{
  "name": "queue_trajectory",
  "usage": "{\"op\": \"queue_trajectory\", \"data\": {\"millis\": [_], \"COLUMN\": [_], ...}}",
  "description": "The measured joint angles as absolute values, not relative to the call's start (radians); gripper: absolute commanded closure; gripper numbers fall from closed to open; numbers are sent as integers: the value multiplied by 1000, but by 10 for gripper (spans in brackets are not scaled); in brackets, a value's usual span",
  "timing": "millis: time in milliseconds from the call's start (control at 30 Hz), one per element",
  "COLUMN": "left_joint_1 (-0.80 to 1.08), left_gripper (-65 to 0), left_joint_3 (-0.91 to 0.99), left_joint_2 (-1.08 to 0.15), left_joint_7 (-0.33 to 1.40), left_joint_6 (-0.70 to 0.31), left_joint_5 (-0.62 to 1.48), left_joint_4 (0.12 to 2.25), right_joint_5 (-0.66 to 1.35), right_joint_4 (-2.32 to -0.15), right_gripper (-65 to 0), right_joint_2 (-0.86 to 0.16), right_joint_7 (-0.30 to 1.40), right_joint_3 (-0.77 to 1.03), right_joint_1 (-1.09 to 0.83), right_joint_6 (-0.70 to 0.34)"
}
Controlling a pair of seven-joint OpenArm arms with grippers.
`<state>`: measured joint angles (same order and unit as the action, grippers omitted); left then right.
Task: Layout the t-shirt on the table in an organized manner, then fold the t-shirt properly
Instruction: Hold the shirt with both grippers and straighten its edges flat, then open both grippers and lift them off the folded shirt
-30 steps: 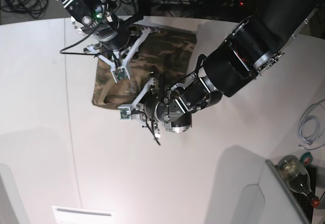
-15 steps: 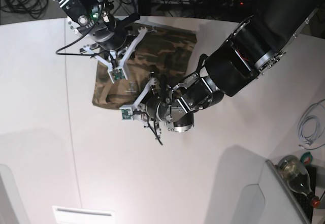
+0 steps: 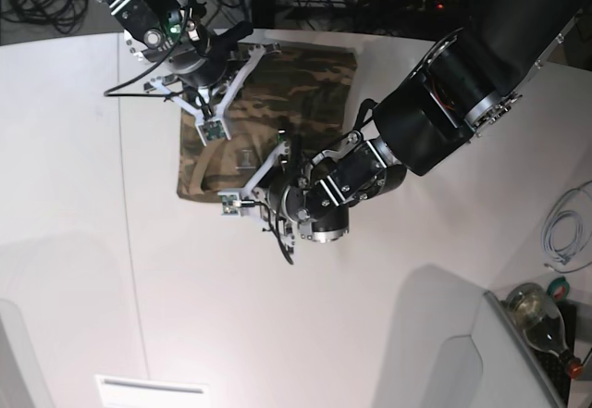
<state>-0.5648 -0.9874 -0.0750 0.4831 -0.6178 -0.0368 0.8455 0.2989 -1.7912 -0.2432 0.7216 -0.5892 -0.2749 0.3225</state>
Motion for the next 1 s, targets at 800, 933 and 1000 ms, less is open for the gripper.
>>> {"op": "queue_trajectory", "data": {"millis": [800, 933, 1000], "left_joint_1": [-519, -388, -277], "left_gripper": [-411, -304, -97], "left_joint_3": [-622, -449, -377], "left_joint_2": [-147, -154, -161], "left_joint_7": [636, 736, 761], "left_joint_6": [-628, -628, -623], "left_joint_5": [-62, -56, -67], "left_joint_4": [1268, 1502, 1607], "right_joint_5": [299, 300, 292], "right_joint_4": [-1799, -1824, -1830], "right_gripper": [-14, -14, -14], "right_joint_2": [-242, -244, -245], "right_joint_7": [720, 725, 720], "right_joint_3": [-589, -589, -586], "right_joint_1": [-257, -249, -249], "right_joint_6": [323, 323, 323]}}
